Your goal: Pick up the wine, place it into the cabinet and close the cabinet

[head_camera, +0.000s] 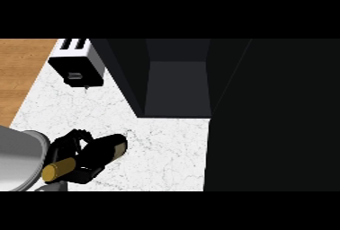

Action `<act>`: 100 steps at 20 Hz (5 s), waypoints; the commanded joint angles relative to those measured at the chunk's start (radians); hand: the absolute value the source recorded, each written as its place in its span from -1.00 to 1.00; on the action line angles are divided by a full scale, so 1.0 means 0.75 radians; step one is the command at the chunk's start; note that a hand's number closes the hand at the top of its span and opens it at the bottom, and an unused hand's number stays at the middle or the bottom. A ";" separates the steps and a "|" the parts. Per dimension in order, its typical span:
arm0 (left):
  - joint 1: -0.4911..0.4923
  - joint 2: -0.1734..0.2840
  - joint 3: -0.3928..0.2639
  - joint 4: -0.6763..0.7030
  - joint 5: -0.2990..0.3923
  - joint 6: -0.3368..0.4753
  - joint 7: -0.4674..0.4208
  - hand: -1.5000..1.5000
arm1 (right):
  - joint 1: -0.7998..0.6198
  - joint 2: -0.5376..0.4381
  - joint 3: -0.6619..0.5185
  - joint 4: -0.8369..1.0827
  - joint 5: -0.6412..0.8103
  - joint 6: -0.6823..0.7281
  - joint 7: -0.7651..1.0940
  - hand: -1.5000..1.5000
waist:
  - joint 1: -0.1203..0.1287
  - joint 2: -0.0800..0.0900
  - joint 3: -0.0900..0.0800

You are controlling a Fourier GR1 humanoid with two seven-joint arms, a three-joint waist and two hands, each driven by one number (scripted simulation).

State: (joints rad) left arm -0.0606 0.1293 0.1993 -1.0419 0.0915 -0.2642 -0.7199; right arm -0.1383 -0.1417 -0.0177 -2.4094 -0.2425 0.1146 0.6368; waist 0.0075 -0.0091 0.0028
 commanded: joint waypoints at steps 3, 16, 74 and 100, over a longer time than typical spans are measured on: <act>0.130 -0.092 -0.046 -0.345 -0.030 0.172 0.063 1.00 | 0.080 0.022 0.032 -0.179 -0.051 -0.005 0.047 -1.00 | -0.009 0.006 -0.003; 0.331 -0.171 -0.377 -1.053 0.040 0.244 0.596 1.00 | 0.128 0.030 0.015 -0.199 -0.077 0.017 0.018 -1.00 | -0.013 0.006 -0.003; -0.625 -0.172 -1.005 -0.345 0.247 1.399 0.640 1.00 | 0.109 0.025 -0.030 -0.159 -0.106 0.076 -0.008 -1.00 | -0.032 0.012 -0.004; -0.817 -0.172 -0.653 0.061 0.341 1.130 0.473 1.00 | 0.100 0.001 -0.087 -0.182 -0.172 0.055 0.044 -1.00 | -0.030 0.012 -0.004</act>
State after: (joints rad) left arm -0.6079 0.0073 -0.3317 -1.0520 0.3432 0.6114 -0.3918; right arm -0.0856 -0.1373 -0.0591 -2.4051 -0.2825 0.1788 0.6047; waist -0.0133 -0.0003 -0.0002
